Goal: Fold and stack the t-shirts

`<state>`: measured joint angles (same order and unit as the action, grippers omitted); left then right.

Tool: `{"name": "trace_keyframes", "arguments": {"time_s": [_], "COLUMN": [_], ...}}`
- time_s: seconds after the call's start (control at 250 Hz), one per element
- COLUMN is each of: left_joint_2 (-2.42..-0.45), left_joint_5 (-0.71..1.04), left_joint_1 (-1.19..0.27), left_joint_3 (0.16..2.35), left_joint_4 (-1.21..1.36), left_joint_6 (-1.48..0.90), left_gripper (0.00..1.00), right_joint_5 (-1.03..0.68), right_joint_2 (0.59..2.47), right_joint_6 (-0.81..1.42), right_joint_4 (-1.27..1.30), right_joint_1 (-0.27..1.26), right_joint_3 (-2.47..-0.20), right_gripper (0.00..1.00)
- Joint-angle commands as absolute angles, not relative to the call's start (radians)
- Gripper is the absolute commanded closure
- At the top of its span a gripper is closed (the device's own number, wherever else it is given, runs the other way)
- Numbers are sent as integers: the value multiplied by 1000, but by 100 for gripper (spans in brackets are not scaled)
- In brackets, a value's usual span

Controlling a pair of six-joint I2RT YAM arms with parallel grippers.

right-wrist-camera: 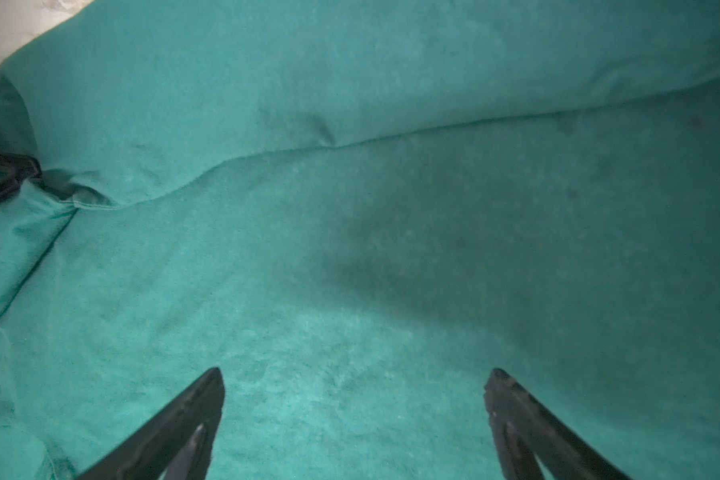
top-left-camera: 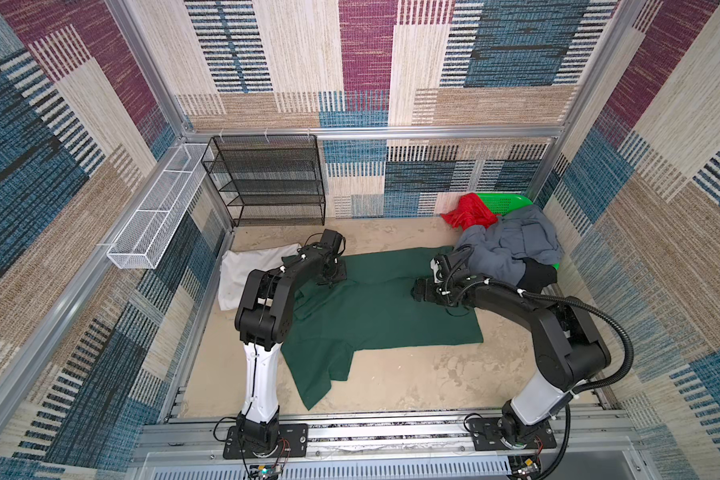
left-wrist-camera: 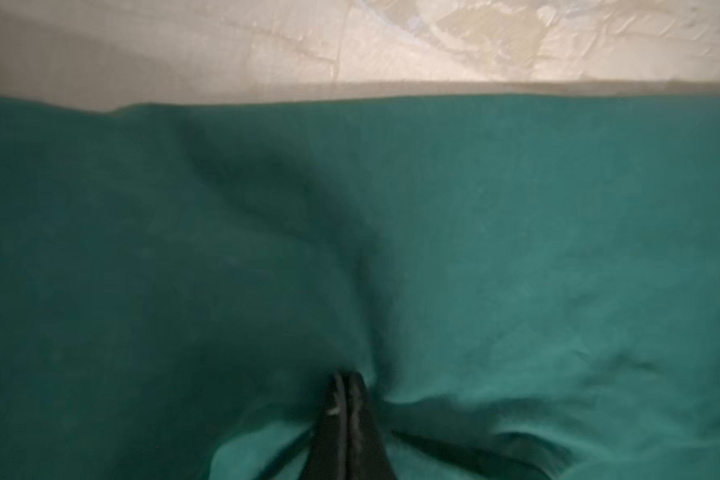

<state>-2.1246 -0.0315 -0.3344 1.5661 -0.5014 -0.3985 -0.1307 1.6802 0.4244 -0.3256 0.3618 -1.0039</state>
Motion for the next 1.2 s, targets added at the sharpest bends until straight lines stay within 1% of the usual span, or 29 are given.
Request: {"name": "trace_keyframes", "arguments": {"time_s": [0.0,0.32,0.436,0.624,0.84,0.868,0.928,0.988,1.012,1.196], "left_joint_2": [-2081,-1925,-1905,-1887,-1812,-1807,-1797,-1786,-1784,-1767], "left_joint_5": [-53,-96,-103,-120,-98,-99,-98,-100,-100,-98], "left_joint_1": [-346,-416,-454,-517,-549,-552,-561,-569,-572,-584], "left_joint_3": [1547,1385,1334,1334,1225,1217,1198,1179,1173,1133], "left_joint_4": [-529,-464,-434,-480,-417,-416,-408,-396,-393,-361], "left_joint_6": [-392,-439,-482,-544,-607,-611,-620,-625,-629,-647], "left_gripper": [100,100,100,100,100,96,80,71,69,63], "right_joint_5": [-138,-135,-133,-139,-135,-135,-137,-137,-137,-132], "right_joint_2": [1667,1639,1638,1639,1621,1622,1621,1616,1615,1620], "right_joint_6": [420,419,416,410,408,408,410,410,410,410], "right_joint_4": [-293,-288,-285,-288,-284,-285,-284,-283,-282,-283], "right_joint_1": [361,353,349,344,338,337,337,337,337,336], "right_joint_3": [-998,-984,-976,-971,-942,-939,-930,-922,-918,-910], "right_gripper": [1,2,1,1,1,1,1,1,1,1]}}
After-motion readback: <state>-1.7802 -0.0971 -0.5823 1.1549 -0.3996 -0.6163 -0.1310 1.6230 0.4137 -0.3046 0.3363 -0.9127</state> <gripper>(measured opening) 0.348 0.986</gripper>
